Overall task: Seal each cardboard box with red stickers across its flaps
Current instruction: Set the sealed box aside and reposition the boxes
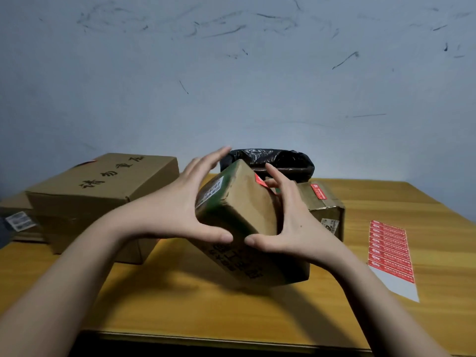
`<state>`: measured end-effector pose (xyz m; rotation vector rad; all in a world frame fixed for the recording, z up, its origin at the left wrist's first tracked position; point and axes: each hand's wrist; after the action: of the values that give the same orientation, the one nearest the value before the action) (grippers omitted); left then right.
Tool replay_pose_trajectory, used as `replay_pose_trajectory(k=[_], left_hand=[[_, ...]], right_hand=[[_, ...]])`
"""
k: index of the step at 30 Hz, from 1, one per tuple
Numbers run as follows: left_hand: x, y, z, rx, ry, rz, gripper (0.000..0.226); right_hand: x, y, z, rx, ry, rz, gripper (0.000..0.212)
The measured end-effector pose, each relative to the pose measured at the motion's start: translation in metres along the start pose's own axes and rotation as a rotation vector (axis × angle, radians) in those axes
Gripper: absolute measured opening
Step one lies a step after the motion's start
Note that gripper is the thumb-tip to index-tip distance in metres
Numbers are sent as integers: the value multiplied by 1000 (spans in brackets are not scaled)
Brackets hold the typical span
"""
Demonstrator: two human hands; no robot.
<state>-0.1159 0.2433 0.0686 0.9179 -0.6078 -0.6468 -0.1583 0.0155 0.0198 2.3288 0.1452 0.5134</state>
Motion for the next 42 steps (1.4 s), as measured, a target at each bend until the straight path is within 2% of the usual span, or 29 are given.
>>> replay_pose_trajectory(k=[3,5,11,17,23,27,31,34,36,39,42], left_hand=[[4,-1,2,182,3,-102,128],[2,-5,-1,282,7,-111,132],[-3,-24,-13,295,-76,53,120],[-6,-35,-26,323,-167,241,115],[-11,-48,-36,293,-154,258,121],[-22,-51,-34,495,-155,261,120],[-36,-53,-31,545,-158,325,109],[-52,-57,-35,540,-188,371,99],[-61,-62,-39,556,-195,407,91],[-72,-65,-48,576,-193,472,84],[-77,-63,-56,607,-176,497,85]], right_hand=[[-3,-1,-7,-212,64,12,124],[-5,-2,-10,-332,99,26,125],[-11,-7,-7,-485,128,48,130],[-18,-3,4,-622,74,54,129],[-20,-8,6,-674,82,85,128],[-25,-16,8,-726,106,138,125],[-30,-25,1,-765,148,166,124],[-33,-27,-8,-620,176,131,113],[-30,-25,-13,-466,187,92,97],[-17,-28,-12,-270,214,126,71],[-3,-34,-9,-223,244,137,51]])
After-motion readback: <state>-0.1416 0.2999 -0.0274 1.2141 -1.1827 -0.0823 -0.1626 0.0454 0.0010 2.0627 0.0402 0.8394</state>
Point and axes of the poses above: each hand's wrist, its own x-axis towards the middle knuckle, its own y-axis out of the back of the hand, z = x × y, and after that the axes turned 7 degrees about -z, right-handed
